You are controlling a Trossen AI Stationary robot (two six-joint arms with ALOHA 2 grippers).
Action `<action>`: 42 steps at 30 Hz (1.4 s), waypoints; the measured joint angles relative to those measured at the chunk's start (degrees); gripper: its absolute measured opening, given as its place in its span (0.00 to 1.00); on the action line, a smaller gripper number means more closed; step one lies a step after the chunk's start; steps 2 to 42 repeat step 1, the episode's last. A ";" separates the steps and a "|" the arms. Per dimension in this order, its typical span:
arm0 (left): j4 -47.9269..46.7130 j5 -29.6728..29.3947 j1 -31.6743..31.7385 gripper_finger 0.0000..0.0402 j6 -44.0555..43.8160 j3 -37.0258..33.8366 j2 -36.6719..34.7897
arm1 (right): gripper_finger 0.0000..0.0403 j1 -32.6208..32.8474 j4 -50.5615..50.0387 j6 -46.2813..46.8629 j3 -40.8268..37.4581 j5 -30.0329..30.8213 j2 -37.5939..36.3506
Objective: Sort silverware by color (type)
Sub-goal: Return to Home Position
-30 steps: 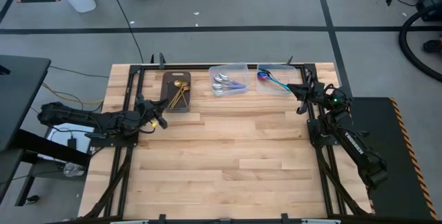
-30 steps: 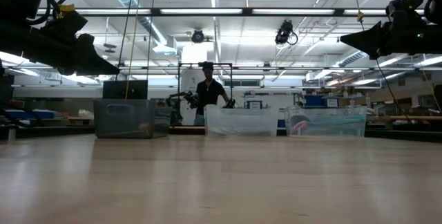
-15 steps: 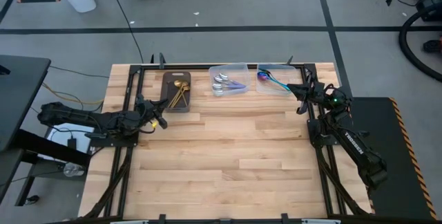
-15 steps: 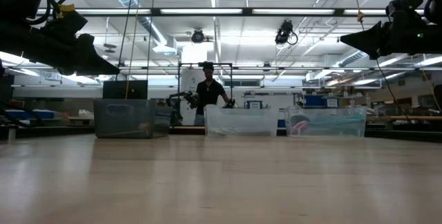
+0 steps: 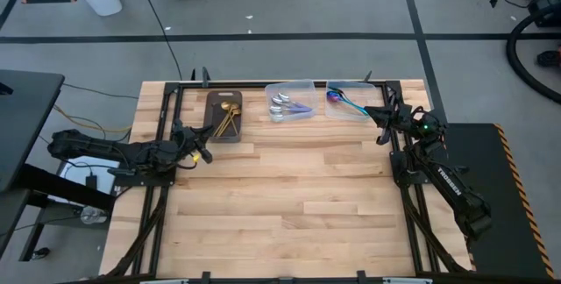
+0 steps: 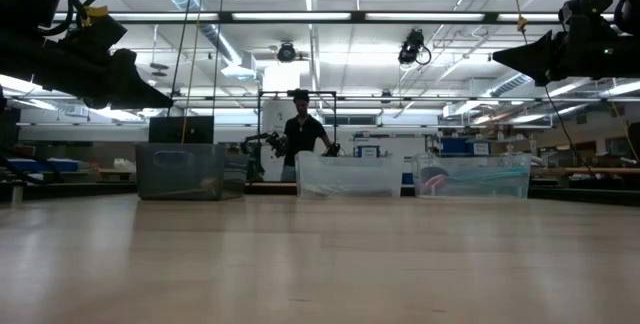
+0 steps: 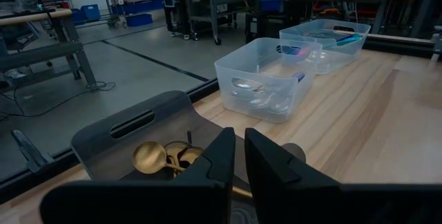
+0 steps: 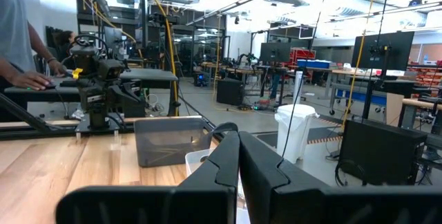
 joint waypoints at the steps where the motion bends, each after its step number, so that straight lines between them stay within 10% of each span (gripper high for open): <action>1: 0.00 0.00 -0.01 0.11 0.01 -0.01 -0.02 | 0.05 0.00 0.01 0.00 0.00 0.01 -0.01; 42: 0.00 0.00 -0.01 0.11 0.01 -0.01 -0.02 | 0.05 0.00 0.01 0.00 0.00 0.01 -0.01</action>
